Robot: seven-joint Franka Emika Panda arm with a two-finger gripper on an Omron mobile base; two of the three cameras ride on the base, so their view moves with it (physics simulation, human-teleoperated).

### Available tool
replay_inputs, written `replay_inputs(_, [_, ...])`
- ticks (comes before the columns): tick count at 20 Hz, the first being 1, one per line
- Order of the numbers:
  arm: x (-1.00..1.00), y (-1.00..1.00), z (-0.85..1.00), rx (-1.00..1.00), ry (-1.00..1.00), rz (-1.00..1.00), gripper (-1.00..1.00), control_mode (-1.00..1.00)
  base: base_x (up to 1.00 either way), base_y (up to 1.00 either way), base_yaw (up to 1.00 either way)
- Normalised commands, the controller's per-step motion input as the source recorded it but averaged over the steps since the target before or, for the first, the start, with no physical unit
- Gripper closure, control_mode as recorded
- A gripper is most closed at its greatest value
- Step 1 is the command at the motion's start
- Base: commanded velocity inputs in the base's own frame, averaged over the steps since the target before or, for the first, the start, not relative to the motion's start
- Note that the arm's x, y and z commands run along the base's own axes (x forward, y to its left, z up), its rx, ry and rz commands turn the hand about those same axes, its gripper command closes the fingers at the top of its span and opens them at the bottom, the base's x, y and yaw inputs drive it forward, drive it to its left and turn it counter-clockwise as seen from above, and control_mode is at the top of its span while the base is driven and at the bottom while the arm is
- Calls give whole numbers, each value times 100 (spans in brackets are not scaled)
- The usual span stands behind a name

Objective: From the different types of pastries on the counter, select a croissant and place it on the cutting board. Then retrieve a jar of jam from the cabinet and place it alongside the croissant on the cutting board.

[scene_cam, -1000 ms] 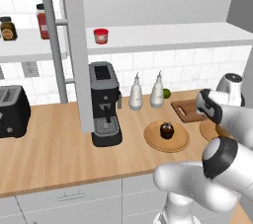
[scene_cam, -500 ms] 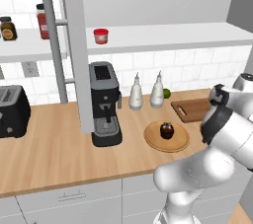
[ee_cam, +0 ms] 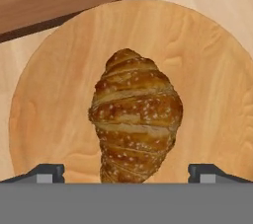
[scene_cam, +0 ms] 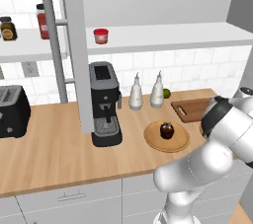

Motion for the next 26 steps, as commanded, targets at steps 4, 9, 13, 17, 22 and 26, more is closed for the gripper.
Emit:
replay_inputs(4, [8,-18,-24,0,5,6,-100,-100,0,0,0])
replay_inputs(9, [23,-7,-15,0,7,5,-100,-100,0,0,0])
replay_inputs(13, [38,-1,-8,0,5,5,-100,-100,0,0,0])
replay_inputs(17, [-4,-6,-27,0,2,4,100,-100,0,0,0])
replay_inputs(22, [-32,2,-5,0,-5,0,100,-100,0,0,0])
replay_inputs(26, [-36,19,75,0,-19,0,100,-100,0,0,0])
